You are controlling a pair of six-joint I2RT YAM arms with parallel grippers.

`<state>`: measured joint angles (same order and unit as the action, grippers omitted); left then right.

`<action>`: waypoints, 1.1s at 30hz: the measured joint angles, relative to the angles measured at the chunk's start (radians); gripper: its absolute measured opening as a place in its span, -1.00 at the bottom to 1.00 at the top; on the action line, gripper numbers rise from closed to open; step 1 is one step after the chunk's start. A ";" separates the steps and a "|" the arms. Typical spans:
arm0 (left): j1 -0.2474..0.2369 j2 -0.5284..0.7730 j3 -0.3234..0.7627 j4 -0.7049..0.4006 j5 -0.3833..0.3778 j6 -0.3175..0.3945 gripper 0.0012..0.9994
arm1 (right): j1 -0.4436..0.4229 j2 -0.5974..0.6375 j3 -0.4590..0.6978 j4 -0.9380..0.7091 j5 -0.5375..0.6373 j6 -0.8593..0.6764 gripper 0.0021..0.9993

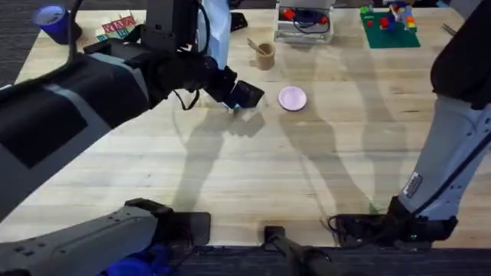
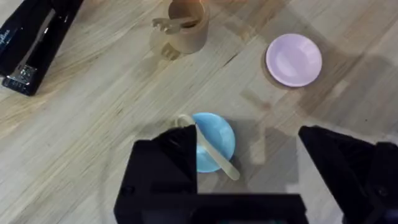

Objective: Pick up a utensil and set it on the pink plate, then put the other utensil in the container.

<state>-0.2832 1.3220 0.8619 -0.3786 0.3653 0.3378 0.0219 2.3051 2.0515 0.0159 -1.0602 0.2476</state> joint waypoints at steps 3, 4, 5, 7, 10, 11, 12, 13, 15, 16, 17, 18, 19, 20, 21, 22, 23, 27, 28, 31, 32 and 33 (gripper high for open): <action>0.000 0.000 0.000 0.000 0.000 0.000 0.99 | 0.000 0.000 0.063 -0.340 0.130 -0.145 0.99; 0.000 0.000 0.000 0.000 0.000 0.000 0.99 | 0.002 0.000 0.090 -0.444 0.180 -0.196 0.99; 0.000 0.000 0.000 0.000 0.000 0.000 0.99 | 0.004 0.000 0.124 -0.551 0.234 -0.244 0.99; 0.000 0.000 0.000 0.000 0.000 0.000 0.99 | 0.011 0.000 0.191 -0.731 0.335 -0.324 0.99; 0.000 0.000 0.000 -0.001 0.000 0.000 0.99 | 0.025 -0.002 0.289 -0.941 0.485 -0.413 0.99; 0.000 0.000 0.000 -0.001 0.000 0.000 0.99 | 0.030 -0.004 0.319 -1.003 0.531 -0.433 0.99; 0.000 0.000 0.000 0.000 0.000 0.000 0.99 | 0.034 -0.007 0.347 -1.066 0.574 -0.449 0.99; 0.000 0.000 0.000 -0.001 0.000 0.000 0.99 | 0.038 -0.012 0.369 -1.115 0.608 -0.461 0.99; 0.000 0.000 0.000 0.000 0.000 0.000 0.99 | 0.043 -0.026 0.416 -1.208 0.673 -0.481 0.99; 0.000 0.000 0.000 -0.001 0.000 0.000 0.99 | 0.045 -0.034 0.443 -1.250 0.706 -0.488 0.99; 0.000 0.000 0.000 -0.002 0.000 0.000 0.99 | 0.045 -0.041 0.464 -1.283 0.735 -0.493 0.99; 0.000 0.000 0.000 -0.001 0.000 0.000 0.99 | 0.044 -0.050 0.488 -1.320 0.769 -0.497 0.99; 0.000 0.000 0.000 -0.002 0.000 0.000 0.99 | 0.044 -0.059 0.507 -1.349 0.797 -0.502 0.99; 0.000 0.000 0.000 -0.003 0.000 0.000 0.99 | 0.044 -0.071 0.523 -1.375 0.828 -0.505 0.99; 0.000 0.000 0.000 -0.002 0.000 0.000 0.99 | 0.044 -0.083 0.534 -1.399 0.853 -0.508 0.99; 0.000 0.000 0.000 -0.002 0.000 0.000 0.99 | 0.045 -0.097 0.540 -1.424 0.878 -0.511 0.99; 0.000 0.000 0.000 -0.003 0.000 0.000 0.99 | 0.045 -0.112 0.544 -1.451 0.903 -0.512 0.99; 0.000 0.000 0.000 -0.003 0.000 0.000 0.99 | 0.055 -0.160 0.555 -1.554 0.996 -0.518 0.99; 0.000 0.000 0.000 -0.003 0.000 0.000 0.99 | 0.059 -0.164 0.557 -1.571 1.010 -0.518 0.99; 0.000 0.000 0.000 -0.006 0.000 0.000 0.99 | 0.070 -0.168 0.558 -1.612 1.042 -0.518 0.99; 0.000 0.000 0.000 -0.012 0.000 0.000 0.99 | 0.073 -0.167 0.557 -1.627 1.048 -0.518 0.99; 0.000 0.000 0.000 -0.018 0.000 0.000 0.99 | 0.074 -0.167 0.557 -1.629 1.052 -0.518 0.99</action>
<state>-0.2832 1.3220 0.8619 -0.3966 0.3653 0.3378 0.0963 2.1384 2.6083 -1.6133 -0.0079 -0.2700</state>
